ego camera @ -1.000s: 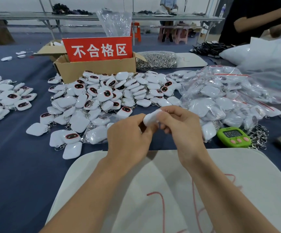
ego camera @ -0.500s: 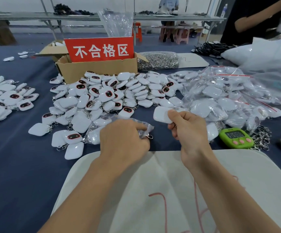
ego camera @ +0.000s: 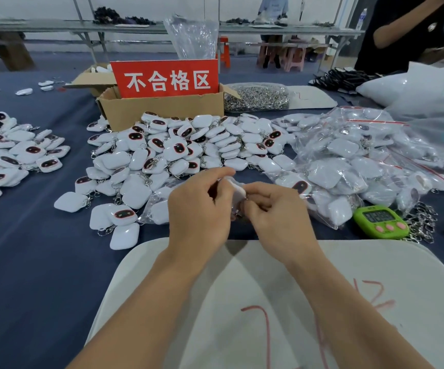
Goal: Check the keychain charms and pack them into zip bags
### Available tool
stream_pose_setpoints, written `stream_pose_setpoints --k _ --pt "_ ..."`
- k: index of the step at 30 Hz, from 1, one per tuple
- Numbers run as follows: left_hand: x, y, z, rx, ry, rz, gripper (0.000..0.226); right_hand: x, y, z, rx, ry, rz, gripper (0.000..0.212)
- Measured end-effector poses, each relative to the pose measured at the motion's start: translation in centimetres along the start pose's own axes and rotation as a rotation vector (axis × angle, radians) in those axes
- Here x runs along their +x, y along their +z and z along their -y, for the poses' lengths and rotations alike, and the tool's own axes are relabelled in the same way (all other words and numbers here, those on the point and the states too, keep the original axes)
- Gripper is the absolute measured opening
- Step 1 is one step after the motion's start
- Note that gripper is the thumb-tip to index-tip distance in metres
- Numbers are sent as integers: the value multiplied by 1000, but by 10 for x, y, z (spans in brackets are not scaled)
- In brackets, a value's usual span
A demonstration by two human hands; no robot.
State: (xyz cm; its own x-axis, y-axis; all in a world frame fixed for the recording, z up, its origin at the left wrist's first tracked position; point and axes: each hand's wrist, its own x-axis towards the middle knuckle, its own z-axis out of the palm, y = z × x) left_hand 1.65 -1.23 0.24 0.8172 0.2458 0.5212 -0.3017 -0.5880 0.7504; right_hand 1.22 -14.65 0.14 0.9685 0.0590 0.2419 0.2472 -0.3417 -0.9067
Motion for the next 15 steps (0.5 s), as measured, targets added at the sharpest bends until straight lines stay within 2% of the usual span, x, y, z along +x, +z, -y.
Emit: stream_pose_setpoints --k 2,4,7,9,11,15 --pt "-1 -1 1 -13 47 23 27 -2 2 2 -83 -44 92 45" --pt "-4 0 -1 -22 124 98 26 -1 5 1 -233 -56 121 37" --pt "-15 7 -8 -89 197 219 30 1 5 -2 -611 -33 115 29" --pt "-18 10 -9 -138 182 262 31 2 2 -4 -710 19 42 32" --pt "-14 6 -5 -160 130 207 33 2 -1 -5 -647 93 -53 32" --pt "14 -14 14 -236 -138 -101 28 3 -2 -2 -537 179 -281 30"
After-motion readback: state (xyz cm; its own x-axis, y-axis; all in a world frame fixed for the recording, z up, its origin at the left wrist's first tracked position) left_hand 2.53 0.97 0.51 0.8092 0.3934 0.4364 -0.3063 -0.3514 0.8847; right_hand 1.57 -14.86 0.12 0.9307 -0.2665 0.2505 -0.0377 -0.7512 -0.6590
